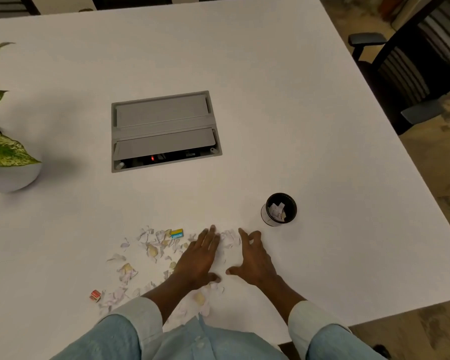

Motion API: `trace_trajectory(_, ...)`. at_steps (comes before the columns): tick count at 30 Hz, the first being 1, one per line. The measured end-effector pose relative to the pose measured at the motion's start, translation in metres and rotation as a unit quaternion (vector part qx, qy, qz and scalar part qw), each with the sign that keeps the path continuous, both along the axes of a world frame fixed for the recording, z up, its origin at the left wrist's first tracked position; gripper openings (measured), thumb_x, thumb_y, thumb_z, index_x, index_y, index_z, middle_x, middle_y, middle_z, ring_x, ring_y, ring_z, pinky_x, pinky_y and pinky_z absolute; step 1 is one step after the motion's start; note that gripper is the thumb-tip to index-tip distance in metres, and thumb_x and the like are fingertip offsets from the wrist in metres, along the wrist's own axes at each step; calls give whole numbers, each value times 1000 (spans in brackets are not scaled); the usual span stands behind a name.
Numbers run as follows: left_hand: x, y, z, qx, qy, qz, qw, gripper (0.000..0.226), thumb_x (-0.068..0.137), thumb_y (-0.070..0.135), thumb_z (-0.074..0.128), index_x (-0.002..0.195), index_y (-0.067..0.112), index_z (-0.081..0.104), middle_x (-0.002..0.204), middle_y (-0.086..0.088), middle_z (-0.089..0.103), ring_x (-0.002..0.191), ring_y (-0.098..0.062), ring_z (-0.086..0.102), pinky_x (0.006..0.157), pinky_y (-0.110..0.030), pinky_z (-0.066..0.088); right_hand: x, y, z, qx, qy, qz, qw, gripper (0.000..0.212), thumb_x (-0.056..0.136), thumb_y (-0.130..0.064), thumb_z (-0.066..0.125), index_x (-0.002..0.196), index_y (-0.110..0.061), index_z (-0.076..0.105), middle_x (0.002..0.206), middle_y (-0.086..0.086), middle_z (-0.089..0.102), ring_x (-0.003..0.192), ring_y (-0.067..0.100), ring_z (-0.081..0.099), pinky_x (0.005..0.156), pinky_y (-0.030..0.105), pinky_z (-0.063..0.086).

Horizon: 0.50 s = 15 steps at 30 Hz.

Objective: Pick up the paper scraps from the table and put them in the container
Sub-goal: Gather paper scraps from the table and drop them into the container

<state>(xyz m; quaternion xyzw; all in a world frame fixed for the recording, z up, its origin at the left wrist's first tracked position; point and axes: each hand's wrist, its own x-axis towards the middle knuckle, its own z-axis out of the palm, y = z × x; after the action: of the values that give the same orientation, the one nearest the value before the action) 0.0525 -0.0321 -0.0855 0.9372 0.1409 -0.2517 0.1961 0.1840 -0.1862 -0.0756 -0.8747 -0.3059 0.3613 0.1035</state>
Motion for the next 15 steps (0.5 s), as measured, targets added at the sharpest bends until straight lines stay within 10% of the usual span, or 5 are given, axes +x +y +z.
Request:
trace_trajectory(6,4,-20,-6,5,-14,24,1000,107,92,35,74,163,14,-2,173,-10,-9,159,-35,2,126,-47,21,-1,9,-5,-2,-20,81,997,118,76,-25,91,163,-28,11,153,6,18,130,27,55,104,39,55)
trace_trajectory(15,6,-13,2,-12,-113,58,992,26,100,7,50,125,12,57,130,-8,53,113,-21,50,87,-24,42,-1,16,-10,49,-95,169,980,15,102,-10,54,114,-13,61,124,7,55,109,24,57,84,33,51)
